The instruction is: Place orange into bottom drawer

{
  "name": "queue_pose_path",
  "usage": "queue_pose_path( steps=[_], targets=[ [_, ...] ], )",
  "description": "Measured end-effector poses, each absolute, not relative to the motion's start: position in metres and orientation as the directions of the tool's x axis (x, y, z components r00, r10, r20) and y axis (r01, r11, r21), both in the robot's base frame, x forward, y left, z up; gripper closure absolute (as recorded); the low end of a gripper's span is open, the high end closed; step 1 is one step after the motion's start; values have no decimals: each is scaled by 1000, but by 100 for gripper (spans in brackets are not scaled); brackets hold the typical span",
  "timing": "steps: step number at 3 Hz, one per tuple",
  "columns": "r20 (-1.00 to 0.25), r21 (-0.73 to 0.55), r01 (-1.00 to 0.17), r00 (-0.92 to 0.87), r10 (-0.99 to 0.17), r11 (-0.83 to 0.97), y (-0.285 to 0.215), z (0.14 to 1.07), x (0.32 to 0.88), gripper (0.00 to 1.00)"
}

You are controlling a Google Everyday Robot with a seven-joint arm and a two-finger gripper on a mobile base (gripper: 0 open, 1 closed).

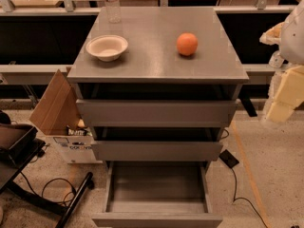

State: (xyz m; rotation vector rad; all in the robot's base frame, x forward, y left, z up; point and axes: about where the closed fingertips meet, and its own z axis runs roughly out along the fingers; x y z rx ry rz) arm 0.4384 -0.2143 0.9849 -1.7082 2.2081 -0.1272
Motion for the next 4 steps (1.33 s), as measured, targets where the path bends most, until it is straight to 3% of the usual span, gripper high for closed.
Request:
queue_pose_path(
  steps=[1, 2, 4],
  targets=[
    [-215, -278, -922, -215, -953, 271, -214, 985, 438, 0],
    [-296, -289, -917, -187, -937, 274, -202, 981, 467, 0],
    [-605, -298, -873, -140, -784, 385, -178, 960, 569, 0]
  ],
)
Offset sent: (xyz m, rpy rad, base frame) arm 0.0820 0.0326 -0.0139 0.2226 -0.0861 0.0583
